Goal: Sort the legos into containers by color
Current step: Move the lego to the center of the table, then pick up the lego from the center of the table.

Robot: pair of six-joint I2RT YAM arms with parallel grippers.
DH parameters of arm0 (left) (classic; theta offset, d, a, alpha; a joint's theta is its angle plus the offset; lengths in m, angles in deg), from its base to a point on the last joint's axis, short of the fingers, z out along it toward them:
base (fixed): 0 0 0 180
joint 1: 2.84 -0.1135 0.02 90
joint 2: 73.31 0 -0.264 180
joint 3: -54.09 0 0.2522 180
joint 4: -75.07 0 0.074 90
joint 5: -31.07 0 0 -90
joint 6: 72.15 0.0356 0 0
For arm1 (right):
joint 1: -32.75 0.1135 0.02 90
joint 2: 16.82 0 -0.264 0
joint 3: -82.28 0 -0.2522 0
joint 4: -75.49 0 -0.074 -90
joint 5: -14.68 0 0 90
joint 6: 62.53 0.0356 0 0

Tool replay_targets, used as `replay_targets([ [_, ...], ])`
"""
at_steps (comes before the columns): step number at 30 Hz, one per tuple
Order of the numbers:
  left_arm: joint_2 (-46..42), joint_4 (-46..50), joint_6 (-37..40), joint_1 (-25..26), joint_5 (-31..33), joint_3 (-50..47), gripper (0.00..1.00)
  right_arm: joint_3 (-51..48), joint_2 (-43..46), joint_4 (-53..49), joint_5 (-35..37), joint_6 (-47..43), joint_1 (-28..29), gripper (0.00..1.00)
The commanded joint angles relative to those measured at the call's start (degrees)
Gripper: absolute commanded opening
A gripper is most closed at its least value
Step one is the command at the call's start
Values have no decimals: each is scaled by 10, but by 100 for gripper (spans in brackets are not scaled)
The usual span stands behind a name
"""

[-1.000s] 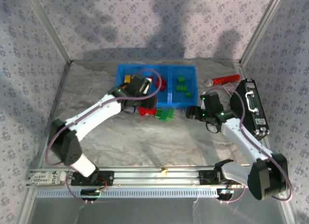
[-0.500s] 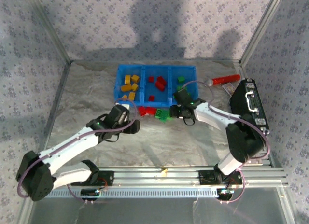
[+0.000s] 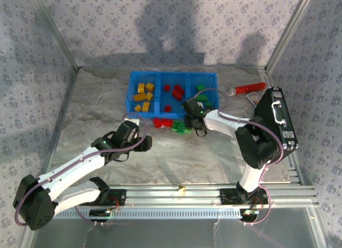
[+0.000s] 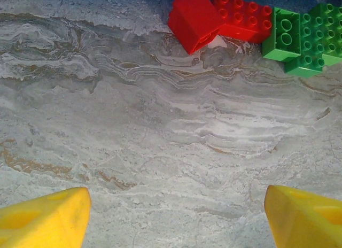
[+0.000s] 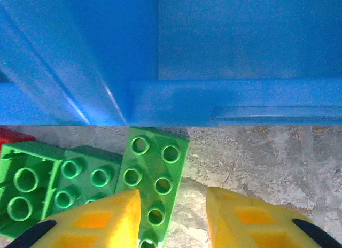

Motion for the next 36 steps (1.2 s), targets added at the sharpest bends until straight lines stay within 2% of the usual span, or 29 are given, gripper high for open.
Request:
replay_targets([
  [1, -11, -11, -6, 1, 5, -3, 84, 4, -16, -13, 15, 15, 0, 38],
  [11, -8, -11, -2, -1, 5, 3, 84, -39, -2, -16, 20, 21, 3, 35],
  [20, 3, -15, 3, -2, -2, 10, 84, -165, 128, -52, 34, 10, -15, 35],
  [26, 6, -18, 5, -2, -1, 23, 83, -170, 206, -92, 27, -12, -17, 46],
  [30, 12, -17, 6, -2, -3, 33, 84, -164, 211, -94, 13, 1, -18, 61],
  [36, 19, -18, 5, -1, -7, 33, 83, -169, 181, -76, 4, 23, -22, 63],
])
